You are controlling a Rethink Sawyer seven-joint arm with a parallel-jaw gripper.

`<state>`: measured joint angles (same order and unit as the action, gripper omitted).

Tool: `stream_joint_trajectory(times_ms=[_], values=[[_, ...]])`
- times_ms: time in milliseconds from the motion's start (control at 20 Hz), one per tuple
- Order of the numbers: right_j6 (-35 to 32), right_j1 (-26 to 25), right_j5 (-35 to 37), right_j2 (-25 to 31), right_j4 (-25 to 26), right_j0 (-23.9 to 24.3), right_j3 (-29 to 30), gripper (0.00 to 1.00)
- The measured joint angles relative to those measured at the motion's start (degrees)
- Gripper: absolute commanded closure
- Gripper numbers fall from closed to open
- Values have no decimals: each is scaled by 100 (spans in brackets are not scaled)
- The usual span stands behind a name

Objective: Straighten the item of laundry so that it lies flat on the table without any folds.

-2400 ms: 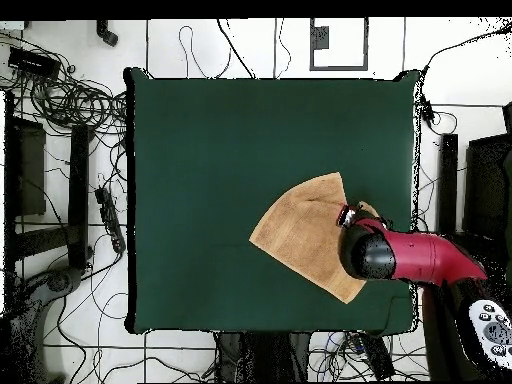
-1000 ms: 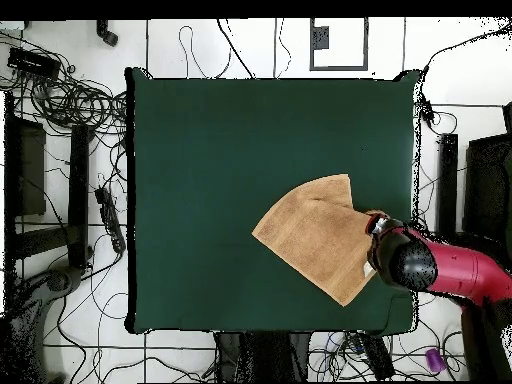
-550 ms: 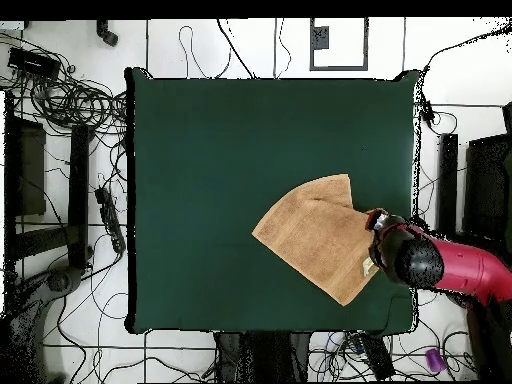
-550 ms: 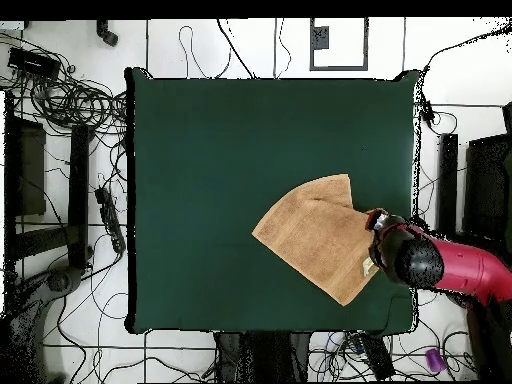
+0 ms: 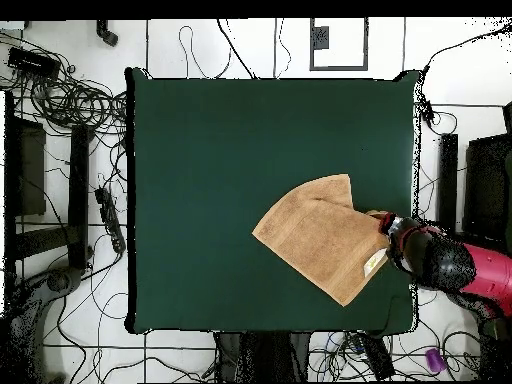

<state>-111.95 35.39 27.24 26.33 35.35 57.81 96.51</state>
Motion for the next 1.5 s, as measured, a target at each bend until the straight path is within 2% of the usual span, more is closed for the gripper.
stream_joint_trajectory(times_ms=[500, 1500], values=[[1039, -405, 400, 885, 4, 793, 2, 100], [1132, -1266, 844, 1803, -145, 1280, 20, 100]])
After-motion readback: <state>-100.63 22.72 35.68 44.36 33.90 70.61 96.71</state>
